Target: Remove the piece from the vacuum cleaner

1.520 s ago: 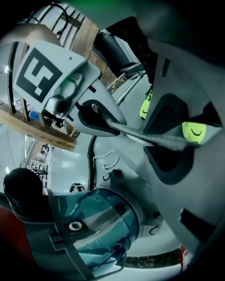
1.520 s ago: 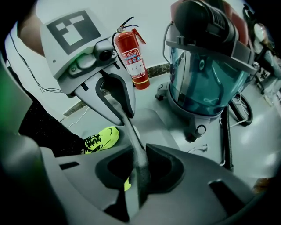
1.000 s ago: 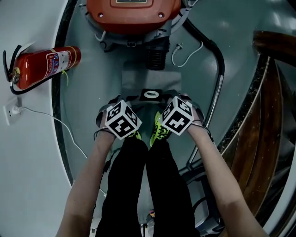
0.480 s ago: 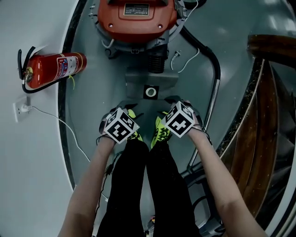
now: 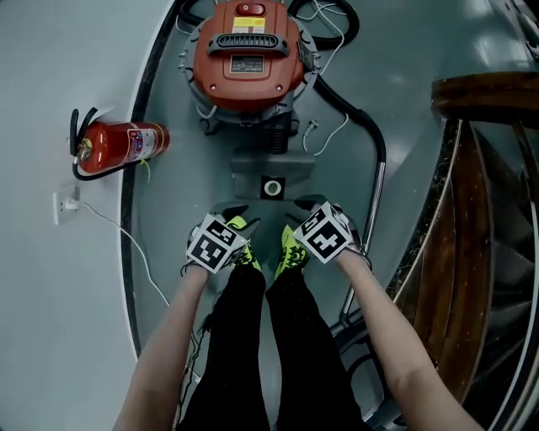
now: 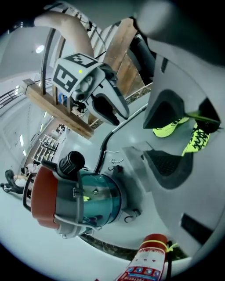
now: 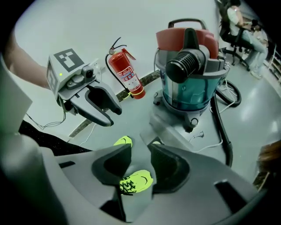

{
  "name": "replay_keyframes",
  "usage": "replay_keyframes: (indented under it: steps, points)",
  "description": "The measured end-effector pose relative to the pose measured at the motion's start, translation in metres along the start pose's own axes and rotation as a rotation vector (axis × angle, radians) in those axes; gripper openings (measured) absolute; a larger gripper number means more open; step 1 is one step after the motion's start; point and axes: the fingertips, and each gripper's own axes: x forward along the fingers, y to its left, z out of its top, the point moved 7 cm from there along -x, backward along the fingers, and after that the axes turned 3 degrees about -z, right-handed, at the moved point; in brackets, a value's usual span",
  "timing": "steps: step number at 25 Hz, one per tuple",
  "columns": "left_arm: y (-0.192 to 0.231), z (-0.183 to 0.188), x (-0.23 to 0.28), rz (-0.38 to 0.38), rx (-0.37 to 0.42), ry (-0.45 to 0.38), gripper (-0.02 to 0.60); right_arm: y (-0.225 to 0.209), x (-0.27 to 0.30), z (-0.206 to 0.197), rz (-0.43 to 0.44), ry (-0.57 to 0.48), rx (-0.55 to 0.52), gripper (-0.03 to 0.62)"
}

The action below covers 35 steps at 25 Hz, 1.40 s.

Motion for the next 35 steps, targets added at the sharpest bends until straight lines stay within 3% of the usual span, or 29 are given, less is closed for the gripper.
replay_keyframes:
  steps: [3,7,18,23,35]
  points:
    - [-0.014,0.012,-0.015,-0.011,-0.024,-0.050,0.061,0.007,-0.020,-0.001,-0.026,-0.029,0.043,0.073]
    - [-0.035,0.022,-0.032,-0.053,-0.041,-0.105,0.021,0.018,-0.044,-0.003,-0.038,-0.068,0.071,0.034]
    - [-0.081,0.028,-0.095,-0.033,-0.067,-0.082,0.011,0.045,-0.113,0.006,0.030,-0.106,0.133,0.015]
    - [-0.094,0.038,-0.124,-0.001,-0.110,-0.100,0.011,0.059,-0.147,0.012,0.029,-0.117,0.100,0.015]
    - [-0.120,0.052,-0.195,0.076,-0.126,-0.092,0.011,0.095,-0.222,0.025,0.074,-0.125,0.090,0.015]
